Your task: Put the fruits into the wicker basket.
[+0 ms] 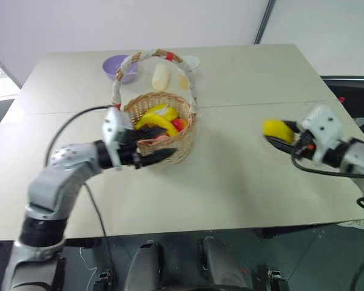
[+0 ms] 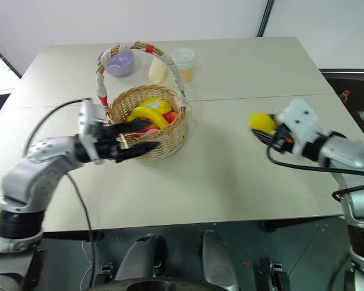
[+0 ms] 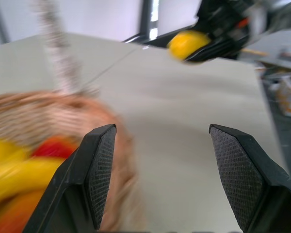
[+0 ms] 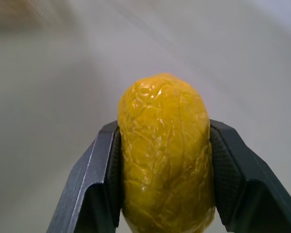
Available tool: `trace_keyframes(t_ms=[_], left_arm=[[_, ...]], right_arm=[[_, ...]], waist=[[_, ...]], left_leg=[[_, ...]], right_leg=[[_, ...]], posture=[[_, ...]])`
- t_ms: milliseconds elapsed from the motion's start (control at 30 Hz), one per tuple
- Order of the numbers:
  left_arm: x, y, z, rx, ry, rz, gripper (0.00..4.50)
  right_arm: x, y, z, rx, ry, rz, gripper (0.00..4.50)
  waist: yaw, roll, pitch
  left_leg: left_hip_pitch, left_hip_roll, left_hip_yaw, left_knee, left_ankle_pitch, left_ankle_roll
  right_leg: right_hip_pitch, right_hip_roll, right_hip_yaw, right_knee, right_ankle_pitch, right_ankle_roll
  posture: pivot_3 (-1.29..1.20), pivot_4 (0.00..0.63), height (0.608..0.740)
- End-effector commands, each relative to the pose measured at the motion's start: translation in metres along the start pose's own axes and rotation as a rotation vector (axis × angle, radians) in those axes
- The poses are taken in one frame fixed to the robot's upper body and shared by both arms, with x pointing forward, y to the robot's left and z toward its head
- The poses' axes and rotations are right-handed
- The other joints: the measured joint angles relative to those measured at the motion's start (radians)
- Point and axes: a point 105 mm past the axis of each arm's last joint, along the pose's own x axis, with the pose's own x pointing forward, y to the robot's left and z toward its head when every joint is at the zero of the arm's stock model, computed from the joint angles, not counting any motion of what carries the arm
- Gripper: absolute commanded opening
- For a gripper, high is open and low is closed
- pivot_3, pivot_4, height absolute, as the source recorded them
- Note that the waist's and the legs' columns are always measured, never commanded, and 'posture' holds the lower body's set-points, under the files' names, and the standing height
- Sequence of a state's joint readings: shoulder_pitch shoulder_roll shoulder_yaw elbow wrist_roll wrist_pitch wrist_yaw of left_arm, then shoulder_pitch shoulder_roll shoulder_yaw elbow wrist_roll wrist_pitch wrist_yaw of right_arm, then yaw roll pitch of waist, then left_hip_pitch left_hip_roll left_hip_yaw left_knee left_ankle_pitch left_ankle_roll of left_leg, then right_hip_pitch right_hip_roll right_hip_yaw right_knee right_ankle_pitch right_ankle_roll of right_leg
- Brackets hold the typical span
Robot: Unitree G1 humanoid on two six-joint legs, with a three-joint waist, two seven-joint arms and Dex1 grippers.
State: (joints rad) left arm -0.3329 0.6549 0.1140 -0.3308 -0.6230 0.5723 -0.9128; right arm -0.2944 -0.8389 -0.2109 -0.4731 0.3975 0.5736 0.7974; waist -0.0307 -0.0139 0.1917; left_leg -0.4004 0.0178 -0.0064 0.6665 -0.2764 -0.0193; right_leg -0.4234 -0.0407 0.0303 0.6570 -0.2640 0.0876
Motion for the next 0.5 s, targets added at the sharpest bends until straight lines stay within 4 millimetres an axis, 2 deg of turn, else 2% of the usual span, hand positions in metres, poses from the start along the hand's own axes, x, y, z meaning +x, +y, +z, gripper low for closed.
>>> trace_keyframes(t_ms=[33,133,267,400,500], left_arm=[[-0.025,0.016,0.002,0.015,0.003,0.092,3.28],[-0.038,0.024,0.0,0.011,0.008,0.154,3.28],[-0.043,0.022,0.001,0.015,0.0,0.184,3.28],[-0.043,0.017,0.001,0.016,-0.009,0.193,3.28],[-0.041,0.014,0.003,0.012,-0.021,0.193,3.28]], right_arm=[[0.037,0.031,0.033,0.003,-0.144,0.128,2.11],[0.081,0.047,0.054,0.01,-0.216,0.167,2.11],[0.134,0.047,0.068,0.077,-0.226,0.109,2.11],[0.153,0.048,0.067,0.079,-0.207,0.104,2.11],[0.162,0.048,0.066,0.103,-0.201,0.104,3.23]], waist=[[0.004,-0.001,0.0],[0.005,-0.002,0.0],[0.014,-0.002,0.0],[0.023,-0.003,0.0],[0.017,-0.003,0.0]], left_leg=[[0.0,0.0,0.0,0.0,0.0,0.0],[0.0,-0.001,0.001,0.001,0.0,0.0],[-0.002,-0.001,0.001,0.001,0.001,-0.001],[-0.007,-0.002,0.0,0.001,0.001,-0.001],[-0.008,-0.003,0.0,0.001,0.001,-0.001]], right_leg=[[0.001,-0.001,0.0,0.0,0.0,0.0],[0.0,-0.003,0.0,0.0,0.0,0.0],[-0.001,-0.005,-0.001,0.001,0.0,0.0],[-0.005,-0.008,-0.004,0.001,0.0,0.0],[-0.005,-0.01,-0.004,0.0,0.0,0.0]], posture=[[0.0,0.15,0.74],[0.0,0.15,0.74],[0.0,0.15,0.74],[0.0,0.15,0.74],[0.0,0.15,0.74]])
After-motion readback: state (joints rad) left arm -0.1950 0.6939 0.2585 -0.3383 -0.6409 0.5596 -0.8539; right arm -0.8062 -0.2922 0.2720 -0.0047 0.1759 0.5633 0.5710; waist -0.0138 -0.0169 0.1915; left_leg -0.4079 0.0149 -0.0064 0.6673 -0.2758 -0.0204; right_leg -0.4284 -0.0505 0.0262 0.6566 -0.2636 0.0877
